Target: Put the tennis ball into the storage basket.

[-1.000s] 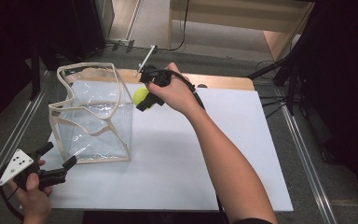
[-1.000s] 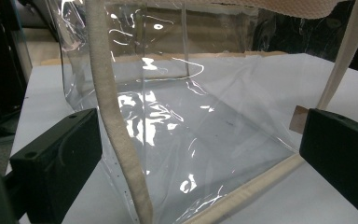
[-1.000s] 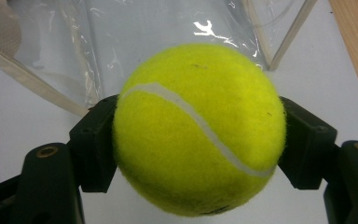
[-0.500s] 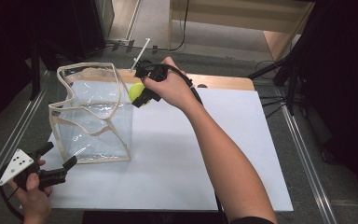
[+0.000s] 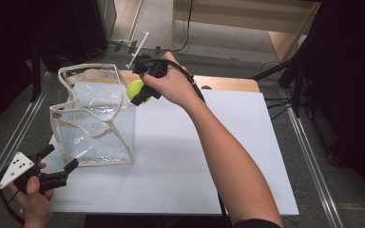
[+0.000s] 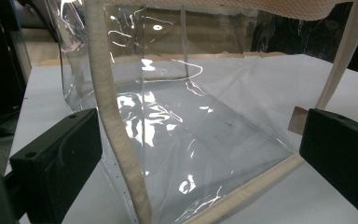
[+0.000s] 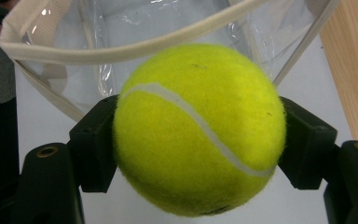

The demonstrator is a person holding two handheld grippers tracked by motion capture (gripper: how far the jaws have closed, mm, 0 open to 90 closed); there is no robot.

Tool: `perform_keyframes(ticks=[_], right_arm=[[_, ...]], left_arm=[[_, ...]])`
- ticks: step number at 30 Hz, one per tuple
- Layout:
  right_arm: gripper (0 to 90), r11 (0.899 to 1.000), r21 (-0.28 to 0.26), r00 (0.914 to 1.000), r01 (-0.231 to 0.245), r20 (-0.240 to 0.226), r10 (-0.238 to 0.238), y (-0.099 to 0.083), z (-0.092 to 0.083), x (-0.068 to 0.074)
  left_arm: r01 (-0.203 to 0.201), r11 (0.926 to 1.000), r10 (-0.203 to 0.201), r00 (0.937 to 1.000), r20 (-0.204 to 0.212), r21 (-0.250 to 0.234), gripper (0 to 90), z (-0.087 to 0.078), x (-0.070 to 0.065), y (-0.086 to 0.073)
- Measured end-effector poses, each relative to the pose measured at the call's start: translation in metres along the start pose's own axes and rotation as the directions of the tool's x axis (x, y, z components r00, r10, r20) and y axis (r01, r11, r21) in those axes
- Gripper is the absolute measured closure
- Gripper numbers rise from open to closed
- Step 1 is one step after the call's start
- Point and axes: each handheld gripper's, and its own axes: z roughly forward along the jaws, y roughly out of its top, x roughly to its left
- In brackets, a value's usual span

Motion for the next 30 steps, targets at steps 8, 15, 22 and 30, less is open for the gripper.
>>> perform_keyframes(ticks=[8, 15, 22, 30], right_arm=[[24.3, 1.000, -0.006, 0.9999, 0.016, -0.007, -0.016, 0.010, -0.004, 0.003], [24.3, 1.000, -0.011, 0.9996, 0.026, -0.008, -0.026, 0.019, -0.009, 0.005], [24.3, 0.999, -0.017, 0.9992, 0.038, -0.013, -0.039, 0.028, -0.011, 0.008], [24.3, 0.998, -0.024, 0.9983, 0.055, -0.015, -0.056, 0.039, -0.011, 0.012]], left_arm=[[0.001, 1.0000, -0.001, 1.0000, 0.000, -0.002, 0.0, 0.000, 0.000, 0.000], [0.002, 1.0000, -0.002, 1.0000, 0.001, -0.004, 0.0, 0.000, 0.000, 0.000], [0.001, 1.0000, -0.001, 1.0000, 0.001, -0.005, 0.0, 0.000, 0.000, 0.000], [0.003, 1.0000, -0.003, 1.0000, 0.003, -0.006, 0.0, 0.000, 0.000, 0.000]])
